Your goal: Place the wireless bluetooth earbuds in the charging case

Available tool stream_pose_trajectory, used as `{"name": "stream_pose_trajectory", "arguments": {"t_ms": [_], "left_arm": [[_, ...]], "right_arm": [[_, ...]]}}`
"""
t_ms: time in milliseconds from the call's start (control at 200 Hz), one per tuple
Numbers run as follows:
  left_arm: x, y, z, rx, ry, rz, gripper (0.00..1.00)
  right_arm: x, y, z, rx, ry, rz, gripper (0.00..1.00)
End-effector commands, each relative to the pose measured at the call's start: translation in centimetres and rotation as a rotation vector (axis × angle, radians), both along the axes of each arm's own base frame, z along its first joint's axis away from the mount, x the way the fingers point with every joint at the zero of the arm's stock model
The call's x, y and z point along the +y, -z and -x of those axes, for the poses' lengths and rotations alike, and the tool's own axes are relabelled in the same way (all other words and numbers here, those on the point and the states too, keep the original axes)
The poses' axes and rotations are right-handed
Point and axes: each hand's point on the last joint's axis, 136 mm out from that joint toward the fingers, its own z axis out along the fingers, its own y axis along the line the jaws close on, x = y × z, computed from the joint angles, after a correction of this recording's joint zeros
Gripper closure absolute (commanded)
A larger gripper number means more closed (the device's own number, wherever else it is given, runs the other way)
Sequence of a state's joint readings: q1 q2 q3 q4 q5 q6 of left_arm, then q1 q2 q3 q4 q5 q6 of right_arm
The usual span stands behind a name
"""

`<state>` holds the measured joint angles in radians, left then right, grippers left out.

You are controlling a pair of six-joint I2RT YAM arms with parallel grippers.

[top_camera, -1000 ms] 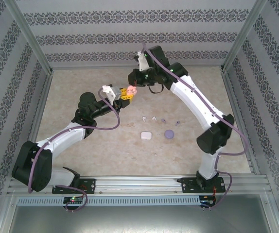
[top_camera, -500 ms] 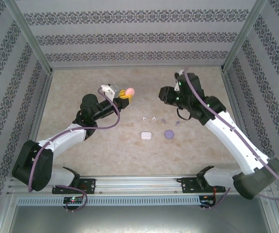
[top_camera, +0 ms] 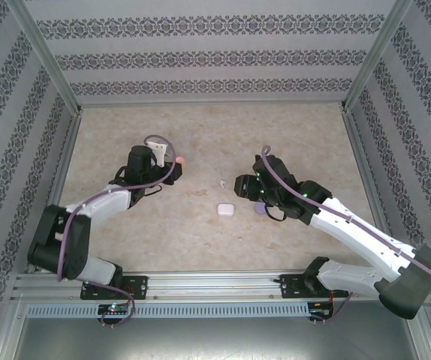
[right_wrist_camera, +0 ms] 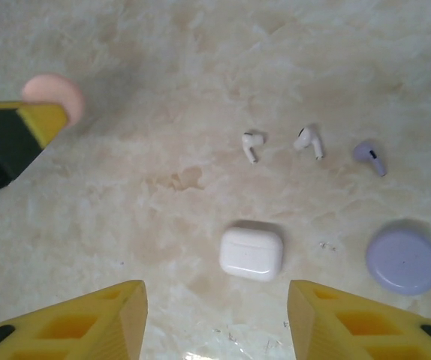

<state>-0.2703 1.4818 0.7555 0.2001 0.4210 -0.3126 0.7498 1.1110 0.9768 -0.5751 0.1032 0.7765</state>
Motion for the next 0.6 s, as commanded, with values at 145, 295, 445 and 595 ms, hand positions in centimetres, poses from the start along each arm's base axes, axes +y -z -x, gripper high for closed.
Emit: {"name": "stream_pose_trajectory", "arguments": {"t_ms": [145,295,445,595], "left_arm": [[-0.8,3.9,-0.9,0.255,0.054,0.052,1.0],[-0.1,5.4,-2.4,0.321,0.057,0.074,1.0],[0.7,7.2,-3.3,0.383,0.062,0.105,1.0],[1.3,9.2,-4.0,0.453,0.075,0.118,1.0]], "right_arm": [[0.8,2.2,-0.6,0.01,-0.003,0.059,0.44],[1.5,2.5,-1.4,0.025,-0.01,0.093,0.41],[2.2,2.6,-2.1,0.048,-0.013,0.116,0.4],[2.5,2.1,-2.3,0.067,-0.012,0.131,0.39]]}}
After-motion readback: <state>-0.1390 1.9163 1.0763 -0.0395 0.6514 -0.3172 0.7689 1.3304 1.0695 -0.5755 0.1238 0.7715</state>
